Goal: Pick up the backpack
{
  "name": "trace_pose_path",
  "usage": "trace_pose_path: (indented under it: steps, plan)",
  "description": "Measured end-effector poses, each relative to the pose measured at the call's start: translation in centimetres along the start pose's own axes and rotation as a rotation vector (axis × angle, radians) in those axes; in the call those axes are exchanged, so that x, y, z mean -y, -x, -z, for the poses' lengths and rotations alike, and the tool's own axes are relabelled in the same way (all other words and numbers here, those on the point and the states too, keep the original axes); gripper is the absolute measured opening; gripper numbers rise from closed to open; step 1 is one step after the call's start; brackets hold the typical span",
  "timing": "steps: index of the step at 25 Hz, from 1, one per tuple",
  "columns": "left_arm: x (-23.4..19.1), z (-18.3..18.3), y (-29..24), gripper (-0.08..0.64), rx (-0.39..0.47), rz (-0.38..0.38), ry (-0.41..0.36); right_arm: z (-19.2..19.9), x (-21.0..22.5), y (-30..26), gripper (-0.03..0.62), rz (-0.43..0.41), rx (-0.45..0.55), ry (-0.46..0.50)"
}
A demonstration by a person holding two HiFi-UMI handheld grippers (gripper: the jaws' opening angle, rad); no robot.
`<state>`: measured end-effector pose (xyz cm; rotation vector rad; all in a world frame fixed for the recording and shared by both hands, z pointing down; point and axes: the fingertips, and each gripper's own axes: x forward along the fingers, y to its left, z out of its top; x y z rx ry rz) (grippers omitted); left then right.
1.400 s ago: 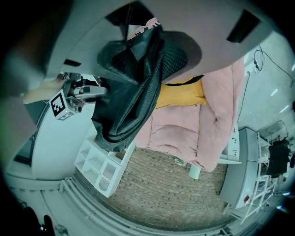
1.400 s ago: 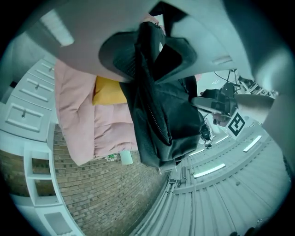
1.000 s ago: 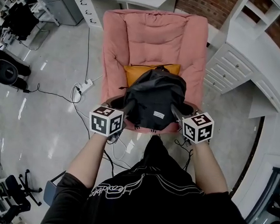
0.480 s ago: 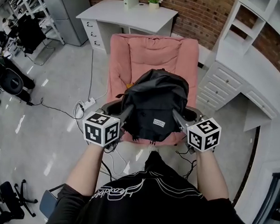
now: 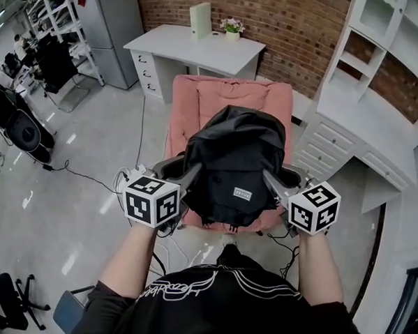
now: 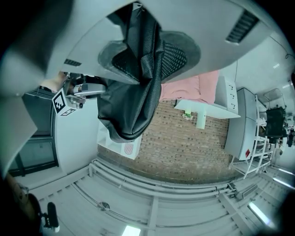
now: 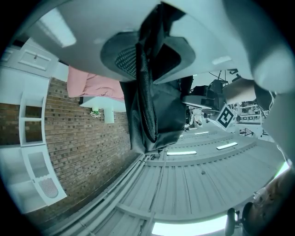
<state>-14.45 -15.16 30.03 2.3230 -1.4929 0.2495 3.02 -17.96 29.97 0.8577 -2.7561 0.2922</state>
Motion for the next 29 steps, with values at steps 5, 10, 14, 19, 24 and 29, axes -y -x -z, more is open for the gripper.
trace_pose_path:
  steps: [5, 10, 14, 19, 24, 29]
  plan:
    - [0.6, -0.9, 1.3, 0.133, 0.024, 0.002, -0.008, -1.6, -0.9, 0.9, 0.08, -0.011, 0.018, 0.026]
    - [0.8, -1.0, 1.8, 0.133, 0.024, -0.003, -0.01, -1.8, -1.2, 1.0, 0.08, -0.01, 0.012, 0.025]
    - [0.7, -1.0, 1.7, 0.133, 0.027, -0.017, -0.02, -1.7, -1.1, 0.9, 0.08, -0.014, 0.014, 0.02]
    - [0.7, -0.1, 2.0, 0.133, 0.024, -0.022, -0.022, -0.7, -1.6, 0.9, 0.08, -0.01, 0.013, 0.011]
    - [0.9, 0.1, 1.6, 0.133, 0.013, -0.018, -0.019, -0.3, -1.2, 1.0, 0.08, 0.0, 0.009, -0.002]
    - [0.8, 0.0, 1.7, 0.133, 0.008, -0.01, -0.015, -0.6, -1.3, 1.0, 0.08, 0.007, 0.013, -0.001]
